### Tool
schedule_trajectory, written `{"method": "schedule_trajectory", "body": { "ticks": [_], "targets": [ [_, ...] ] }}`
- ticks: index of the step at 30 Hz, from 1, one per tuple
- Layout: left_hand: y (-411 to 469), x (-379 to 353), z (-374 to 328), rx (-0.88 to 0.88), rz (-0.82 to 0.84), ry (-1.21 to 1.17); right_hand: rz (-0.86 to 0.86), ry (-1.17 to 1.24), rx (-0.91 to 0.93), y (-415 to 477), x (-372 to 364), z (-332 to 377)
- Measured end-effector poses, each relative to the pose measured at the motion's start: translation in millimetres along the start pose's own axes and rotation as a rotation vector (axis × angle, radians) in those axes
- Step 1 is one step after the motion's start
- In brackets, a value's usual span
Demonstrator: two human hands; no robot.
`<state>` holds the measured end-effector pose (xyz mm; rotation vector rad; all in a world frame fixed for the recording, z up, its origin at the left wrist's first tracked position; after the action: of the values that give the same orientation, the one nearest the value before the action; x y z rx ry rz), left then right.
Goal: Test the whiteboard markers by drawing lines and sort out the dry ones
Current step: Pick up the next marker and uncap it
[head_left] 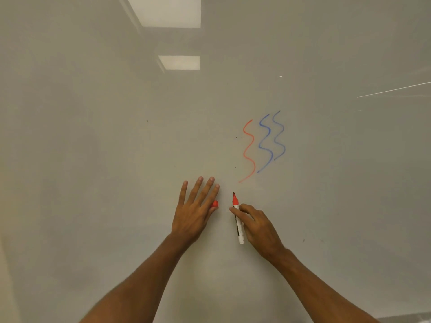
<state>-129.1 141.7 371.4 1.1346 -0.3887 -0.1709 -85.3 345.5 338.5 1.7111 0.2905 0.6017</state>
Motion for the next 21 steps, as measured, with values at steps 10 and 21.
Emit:
{"method": "schedule_trajectory", "body": {
  "ticks": [10, 21],
  "targets": [
    [-82, 3, -25, 0.031, 0.16, -0.045, 0.139, 0.221, -0.255, -47, 1, 27],
    [-130, 4, -49, 0.026, 0.218, -0.076, 0.303, 0.208, -0.156, -92, -12, 40]
  ]
}}
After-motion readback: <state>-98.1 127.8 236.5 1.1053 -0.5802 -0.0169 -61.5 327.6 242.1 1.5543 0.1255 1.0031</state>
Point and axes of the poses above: each hand's wrist, its own y-axis towards the middle knuckle, its own x-axis out of the back of the hand, z = x × y, the point moved 2 cm from there along y, towards the middle knuckle, and after that the axes turned 13 degrees about -z, right-handed, at the moved point
